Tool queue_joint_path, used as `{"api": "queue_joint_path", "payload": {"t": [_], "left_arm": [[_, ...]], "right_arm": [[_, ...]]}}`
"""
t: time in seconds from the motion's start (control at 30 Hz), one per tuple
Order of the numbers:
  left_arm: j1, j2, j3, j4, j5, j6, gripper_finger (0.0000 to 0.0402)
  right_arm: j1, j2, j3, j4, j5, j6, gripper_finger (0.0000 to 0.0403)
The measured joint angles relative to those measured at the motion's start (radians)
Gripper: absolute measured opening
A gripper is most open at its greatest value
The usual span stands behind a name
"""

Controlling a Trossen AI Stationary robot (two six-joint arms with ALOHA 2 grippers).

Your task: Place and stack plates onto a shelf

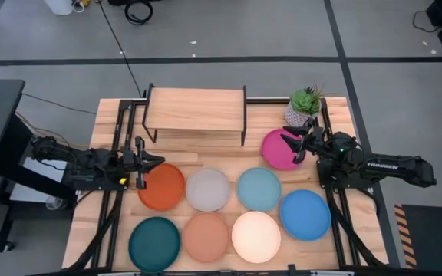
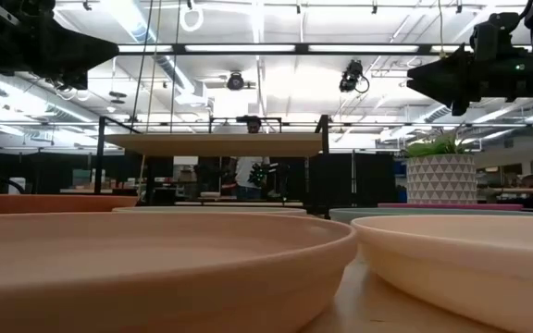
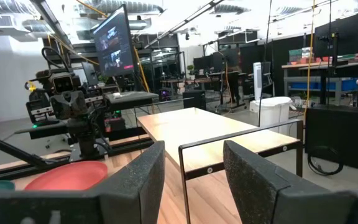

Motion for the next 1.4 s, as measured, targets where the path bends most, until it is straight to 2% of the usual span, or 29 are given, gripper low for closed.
{"api": "queue_joint_path", "payload": {"t": [0.73,1.13,1.2,1.27,1.33,1.4], "left_arm": [[0.0,0.0,0.0,0.006,0.0,-0.001,0.0034],[0.0,0.0,0.0,0.132,0.01,-0.141,0.0034],[0.0,0.008,0.0,0.146,0.071,-0.209,0.0034],[-0.001,0.016,0.0,0.212,0.14,-0.199,0.0034],[0.0,0.029,0.001,0.315,0.105,-0.195,0.0034],[0.001,0.032,0.001,0.349,0.059,-0.214,0.0034]], "right_arm": [[0.0,0.0,0.0,0.0,0.0,0.0,0.017],[0.0,0.0,0.0,0.048,0.012,0.038,0.017],[0.0,0.0,0.0,0.048,0.011,0.062,0.017],[-0.001,0.0,0.0,0.054,0.023,0.068,0.017],[-0.001,0.0,0.0,0.067,0.038,0.078,0.017],[-0.001,0.0,0.0,0.069,0.023,0.089,0.017]]}}
